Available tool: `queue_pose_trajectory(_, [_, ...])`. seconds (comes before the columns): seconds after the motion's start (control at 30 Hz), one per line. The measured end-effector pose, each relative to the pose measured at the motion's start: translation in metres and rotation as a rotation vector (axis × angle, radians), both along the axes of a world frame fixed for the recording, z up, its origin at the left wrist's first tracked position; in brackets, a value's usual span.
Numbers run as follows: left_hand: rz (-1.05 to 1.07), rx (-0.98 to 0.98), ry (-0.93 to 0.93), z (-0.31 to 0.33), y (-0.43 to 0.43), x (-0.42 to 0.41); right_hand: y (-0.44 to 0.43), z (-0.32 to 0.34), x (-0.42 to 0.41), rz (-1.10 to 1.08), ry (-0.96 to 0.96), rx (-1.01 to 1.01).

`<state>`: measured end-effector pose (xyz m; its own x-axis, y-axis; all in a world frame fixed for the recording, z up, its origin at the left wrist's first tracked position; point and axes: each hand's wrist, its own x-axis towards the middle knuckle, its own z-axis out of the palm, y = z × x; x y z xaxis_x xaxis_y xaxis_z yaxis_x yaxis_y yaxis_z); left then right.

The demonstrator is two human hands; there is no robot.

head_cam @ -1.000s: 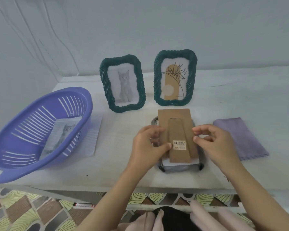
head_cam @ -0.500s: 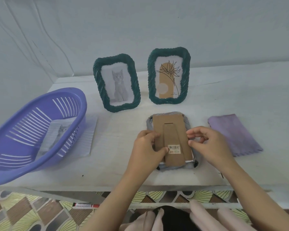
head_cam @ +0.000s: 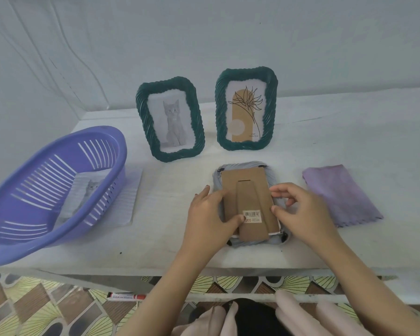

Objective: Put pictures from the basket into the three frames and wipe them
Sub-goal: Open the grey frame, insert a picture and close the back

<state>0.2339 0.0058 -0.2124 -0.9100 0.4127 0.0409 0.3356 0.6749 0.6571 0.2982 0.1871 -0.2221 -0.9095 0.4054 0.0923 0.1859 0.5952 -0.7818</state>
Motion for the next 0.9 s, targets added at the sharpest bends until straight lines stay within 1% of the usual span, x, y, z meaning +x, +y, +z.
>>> queue_pose_trajectory(0.1, [0.009,0.038,0.025,-0.004,-0.003,0.0,-0.001,-0.001,0.002,0.008,-0.001,-0.01])
queue_pose_trajectory(0.27, [-0.018,0.065,0.118,-0.011,-0.006,-0.004,-0.001,-0.001,0.0,0.021,-0.012,-0.037])
queue_pose_trajectory(0.4, [-0.081,-0.066,0.183,-0.017,-0.01,-0.009,-0.002,-0.003,0.001,0.027,-0.021,-0.013])
queue_pose_trajectory(0.47, [-0.13,-0.13,0.197,-0.019,-0.011,-0.012,-0.002,-0.004,0.001,0.039,-0.04,0.024])
queue_pose_trajectory(0.53, [-0.156,-0.15,0.186,-0.019,-0.013,-0.016,-0.003,-0.004,0.001,0.065,-0.063,0.105])
queue_pose_trajectory(0.67, [-0.131,-0.088,0.11,-0.018,-0.012,-0.021,-0.001,-0.007,-0.001,0.143,-0.061,0.17])
queue_pose_trajectory(0.77, [-0.139,-0.077,0.112,-0.018,-0.009,-0.022,0.002,-0.006,-0.001,0.121,-0.12,0.22])
queue_pose_trajectory(0.9, [-0.153,-0.074,0.133,-0.018,-0.008,-0.025,0.0,0.001,-0.001,0.142,-0.126,0.297])
